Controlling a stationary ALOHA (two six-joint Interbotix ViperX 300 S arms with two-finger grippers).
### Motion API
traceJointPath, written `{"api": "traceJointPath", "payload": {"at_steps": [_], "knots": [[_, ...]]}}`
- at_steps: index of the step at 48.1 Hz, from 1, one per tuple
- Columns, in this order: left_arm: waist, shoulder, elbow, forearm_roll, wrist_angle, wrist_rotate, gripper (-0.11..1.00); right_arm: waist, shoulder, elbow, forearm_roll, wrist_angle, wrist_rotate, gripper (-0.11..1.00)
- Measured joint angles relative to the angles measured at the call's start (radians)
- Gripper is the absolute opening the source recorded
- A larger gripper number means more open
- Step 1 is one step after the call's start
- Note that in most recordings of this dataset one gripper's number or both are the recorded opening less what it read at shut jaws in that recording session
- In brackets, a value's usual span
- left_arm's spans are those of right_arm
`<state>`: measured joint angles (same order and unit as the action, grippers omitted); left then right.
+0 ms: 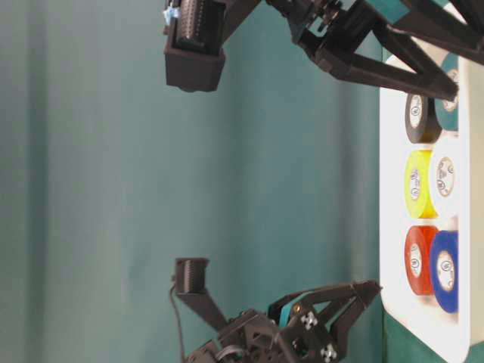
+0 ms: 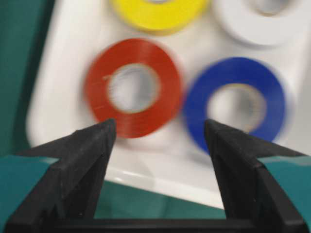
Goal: Put the tape alternately from left to right into the white case.
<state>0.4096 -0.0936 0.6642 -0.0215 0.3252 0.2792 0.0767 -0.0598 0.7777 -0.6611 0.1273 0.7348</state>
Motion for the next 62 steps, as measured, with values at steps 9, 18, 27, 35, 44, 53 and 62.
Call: {"api": "traceJointPath", "payload": {"at_steps": [9, 18, 27, 35, 44, 53, 62], "knots": [[-0.123, -0.074, 0.057, 0.0, 0.0, 0.0, 0.96, 0.0, 0.0, -0.002, 0.002, 0.0, 0.0, 0.83], [-0.222, -0.129, 0.1, 0.0, -0.002, -0.006, 0.96, 0.0, -0.002, -0.002, 0.002, 0.0, 0.0, 0.83], [-0.324, -0.166, 0.14, -0.003, -0.021, -0.028, 0.95, 0.0, 0.0, -0.002, 0.002, 0.0, -0.002, 0.83], [-0.391, -0.173, 0.17, -0.006, -0.054, -0.114, 0.95, 0.0, -0.002, 0.0, 0.0, 0.0, 0.0, 0.83], [-0.426, -0.175, 0.193, -0.005, -0.06, -0.172, 0.95, 0.0, 0.0, -0.002, 0.002, 0.0, 0.0, 0.83], [-0.436, -0.175, 0.198, -0.006, -0.071, -0.183, 0.95, 0.0, 0.0, 0.0, 0.002, -0.002, 0.0, 0.83], [-0.434, -0.196, 0.201, -0.006, -0.072, -0.183, 0.95, 0.0, -0.002, -0.002, 0.002, -0.002, 0.0, 0.83]]}}
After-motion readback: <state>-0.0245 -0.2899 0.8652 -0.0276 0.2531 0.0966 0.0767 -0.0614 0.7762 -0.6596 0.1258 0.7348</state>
